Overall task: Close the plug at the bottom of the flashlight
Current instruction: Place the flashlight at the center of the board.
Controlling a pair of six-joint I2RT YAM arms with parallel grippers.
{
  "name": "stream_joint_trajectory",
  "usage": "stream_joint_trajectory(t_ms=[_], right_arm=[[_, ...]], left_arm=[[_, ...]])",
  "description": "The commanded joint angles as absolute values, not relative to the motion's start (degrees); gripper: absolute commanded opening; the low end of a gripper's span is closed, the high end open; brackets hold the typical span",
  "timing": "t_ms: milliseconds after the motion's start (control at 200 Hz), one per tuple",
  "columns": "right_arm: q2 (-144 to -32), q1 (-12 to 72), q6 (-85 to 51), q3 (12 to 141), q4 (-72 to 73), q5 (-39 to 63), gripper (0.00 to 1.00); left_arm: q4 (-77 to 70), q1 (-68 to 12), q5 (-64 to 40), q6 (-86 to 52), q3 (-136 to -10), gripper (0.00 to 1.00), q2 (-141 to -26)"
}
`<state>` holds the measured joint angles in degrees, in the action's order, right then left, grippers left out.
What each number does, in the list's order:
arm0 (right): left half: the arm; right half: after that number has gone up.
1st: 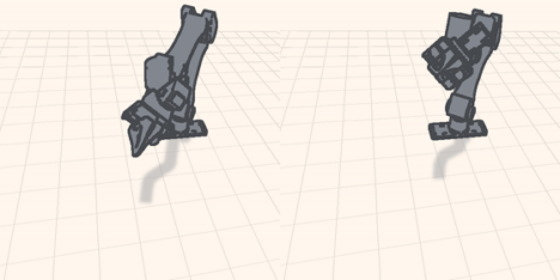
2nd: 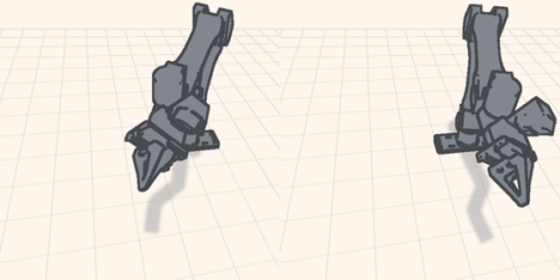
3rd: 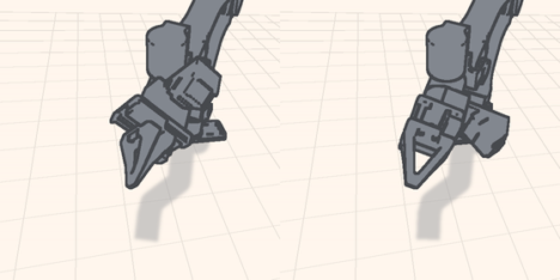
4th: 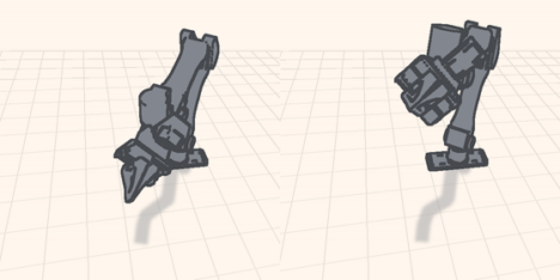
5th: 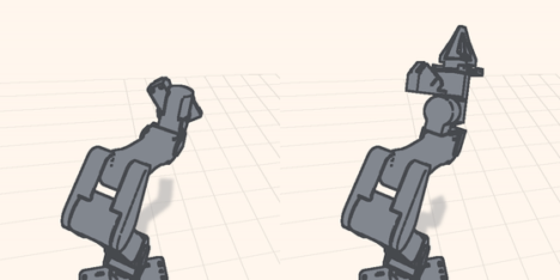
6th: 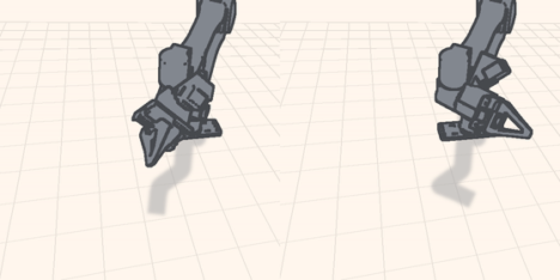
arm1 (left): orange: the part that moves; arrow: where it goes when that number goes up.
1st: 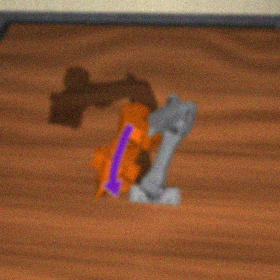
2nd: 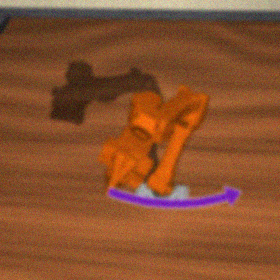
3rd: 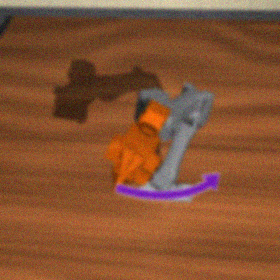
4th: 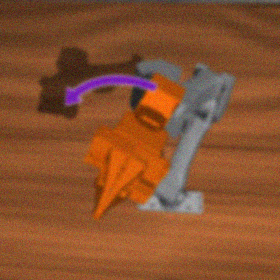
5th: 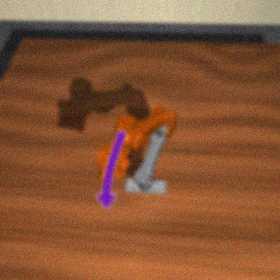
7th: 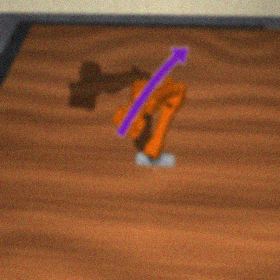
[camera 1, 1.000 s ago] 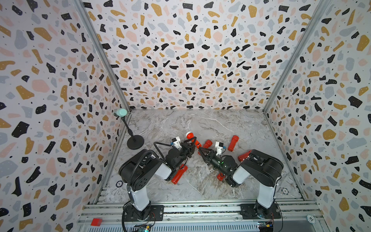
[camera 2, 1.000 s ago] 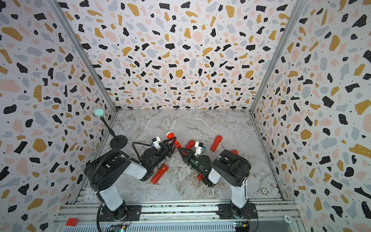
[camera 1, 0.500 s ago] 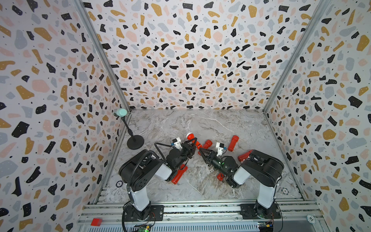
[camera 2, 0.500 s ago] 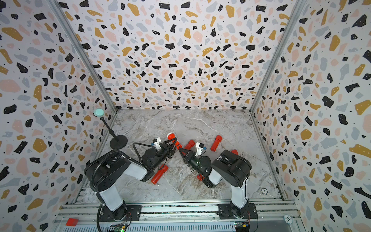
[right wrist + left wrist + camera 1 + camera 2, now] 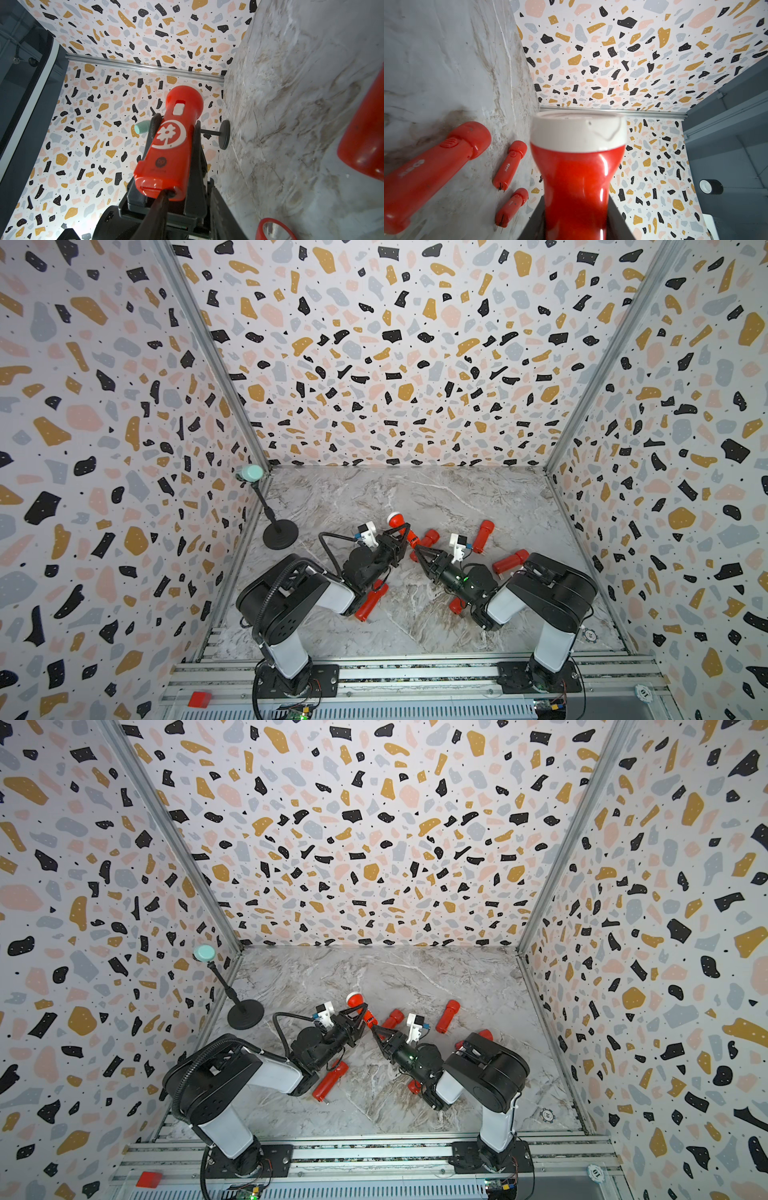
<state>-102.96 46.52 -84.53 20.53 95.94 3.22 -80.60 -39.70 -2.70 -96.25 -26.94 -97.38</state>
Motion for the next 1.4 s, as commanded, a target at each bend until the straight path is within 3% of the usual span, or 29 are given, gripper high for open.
stream_joint_trajectory(t_ms=[0,325,481,951,1141,1397], right_arm=[[-99.94,46.38,-80.25,19.48,100.14,0.83,0.36],[-93.75,46.58,-76.70,18.70,95.19,2.31,0.45],[-89.56,46.93,-73.39,18.66,90.75,3.49,0.54],[-68.28,47.28,-46.74,25.68,46.04,5.05,0.82],[-64.90,47.18,-39.20,27.96,36.76,4.02,0.91],[-65.80,47.19,-30.53,34.34,25.75,4.50,0.99]], left_arm=[[-97.75,-40.52,-5.13,-97.03,-28.94,0.00,-93.87],[-92.99,-38.96,-5.30,-95.48,-29.43,0.00,-92.68],[-86.38,-37.82,-5.91,-92.36,-29.90,0.00,-90.81],[-38.52,-33.08,-5.37,-66.12,-39.21,0.00,-79.82],[-21.98,-30.53,-3.65,-55.57,-45.18,0.00,-78.81],[-4.11,-29.20,9.99,-44.34,-50.62,0.00,-76.73]])
